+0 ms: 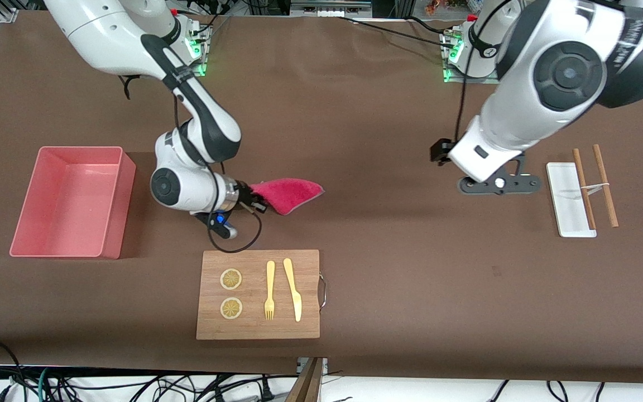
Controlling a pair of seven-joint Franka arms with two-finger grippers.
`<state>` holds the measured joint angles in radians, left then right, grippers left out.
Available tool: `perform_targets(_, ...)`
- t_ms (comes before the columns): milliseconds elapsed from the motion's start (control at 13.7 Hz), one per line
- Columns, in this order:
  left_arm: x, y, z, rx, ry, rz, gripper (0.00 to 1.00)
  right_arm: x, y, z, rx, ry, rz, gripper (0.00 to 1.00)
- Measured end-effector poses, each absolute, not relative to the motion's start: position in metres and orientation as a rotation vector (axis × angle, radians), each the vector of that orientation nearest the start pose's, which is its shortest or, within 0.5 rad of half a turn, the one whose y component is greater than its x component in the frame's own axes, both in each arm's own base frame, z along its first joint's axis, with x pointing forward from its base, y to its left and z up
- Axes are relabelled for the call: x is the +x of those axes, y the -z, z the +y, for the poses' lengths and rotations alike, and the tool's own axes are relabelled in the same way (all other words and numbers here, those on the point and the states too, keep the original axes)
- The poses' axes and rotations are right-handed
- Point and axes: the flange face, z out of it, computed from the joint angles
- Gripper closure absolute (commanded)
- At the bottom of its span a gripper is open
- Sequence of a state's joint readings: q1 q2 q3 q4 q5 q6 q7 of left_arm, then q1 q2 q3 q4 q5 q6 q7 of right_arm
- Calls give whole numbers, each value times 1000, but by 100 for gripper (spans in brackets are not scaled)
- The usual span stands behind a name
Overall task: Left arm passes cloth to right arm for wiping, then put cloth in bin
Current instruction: 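Withdraw the left gripper while the right gripper lowers the cloth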
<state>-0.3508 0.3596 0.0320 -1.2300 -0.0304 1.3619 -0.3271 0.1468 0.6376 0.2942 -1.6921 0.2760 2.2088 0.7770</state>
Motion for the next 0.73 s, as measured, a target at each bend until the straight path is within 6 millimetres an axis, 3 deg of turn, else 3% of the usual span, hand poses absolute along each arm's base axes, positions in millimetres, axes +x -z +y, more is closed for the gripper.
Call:
perform_targets(220,614,-555,-140,-3088,-386,92,0,627,-225,221,-2788,-395,709,100)
perform_targets(366,619,-558,-109,-3104,-382,147,0,634,-219,183,-2831,-401,636,100)
perform_targets(733,613,-567,-86,-3107,-240,189,0,648,-218,86,-2918,-397,421,100)
